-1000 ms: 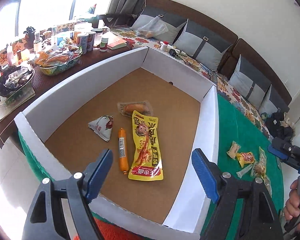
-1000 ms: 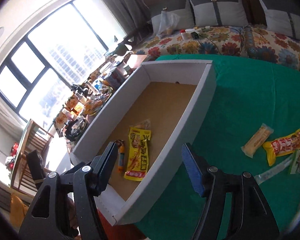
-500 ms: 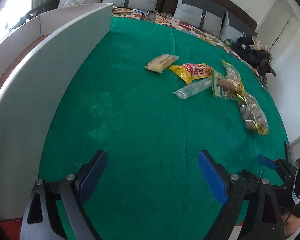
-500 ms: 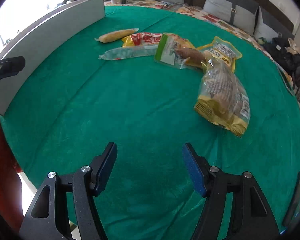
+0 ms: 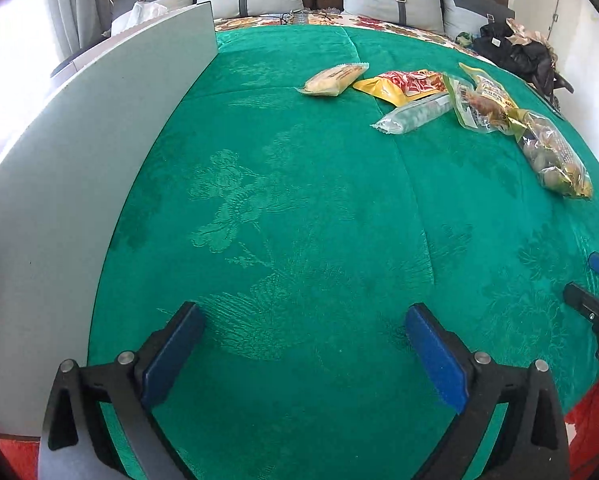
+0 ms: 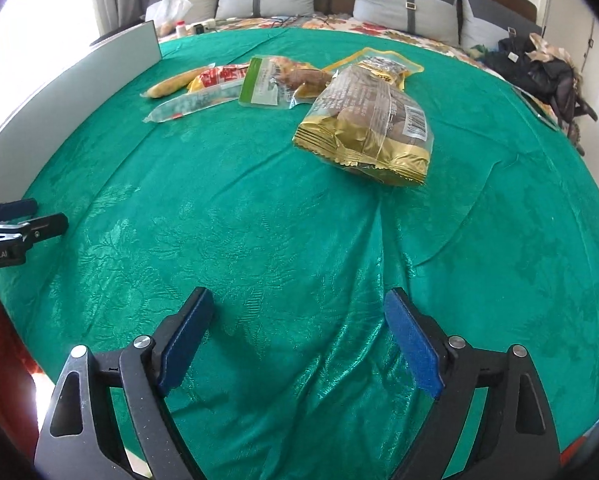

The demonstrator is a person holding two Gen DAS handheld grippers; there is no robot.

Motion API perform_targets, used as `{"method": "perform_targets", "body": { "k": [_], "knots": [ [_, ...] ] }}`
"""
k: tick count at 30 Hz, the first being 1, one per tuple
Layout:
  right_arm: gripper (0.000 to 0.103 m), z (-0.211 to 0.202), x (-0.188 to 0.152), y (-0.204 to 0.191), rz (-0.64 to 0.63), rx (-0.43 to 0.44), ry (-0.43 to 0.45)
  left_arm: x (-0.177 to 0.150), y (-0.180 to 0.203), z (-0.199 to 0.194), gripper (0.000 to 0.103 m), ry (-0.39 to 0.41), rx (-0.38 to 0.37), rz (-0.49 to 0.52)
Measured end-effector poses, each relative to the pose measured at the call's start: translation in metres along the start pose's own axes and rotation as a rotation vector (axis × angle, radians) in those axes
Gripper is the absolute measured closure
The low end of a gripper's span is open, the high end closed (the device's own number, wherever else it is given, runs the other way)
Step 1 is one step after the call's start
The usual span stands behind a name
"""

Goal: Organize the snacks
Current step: 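Return both open tools over the remaining snacks on the cloth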

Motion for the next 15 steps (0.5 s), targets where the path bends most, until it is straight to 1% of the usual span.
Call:
{"method": "perform_targets", "body": {
  "k": [1, 15],
  "knots": [
    [0.012, -0.0006, -0.0009, 0.0006, 0.000, 0.003, 0.003, -0.0004, -0.0001, -0.0001, 0.000, 0.000, -0.003, 0.000],
    [0.009, -0.0004, -0.0029, 0.0017, -0.002, 0.005, 0.018, -0.0021, 0.0009, -0.0019, 0.000, 0.020, -0.003, 0.009]
  ]
}}
Point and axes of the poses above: each gripper's, at about its wrist camera, not at the fingertips, and z roughly the way its jaws point, y to its right, x to its top, the point moved 1 cm from there along z, roughly the way its jaws point, and after that the axes turned 12 degrees about y, right-handed, at the moved point
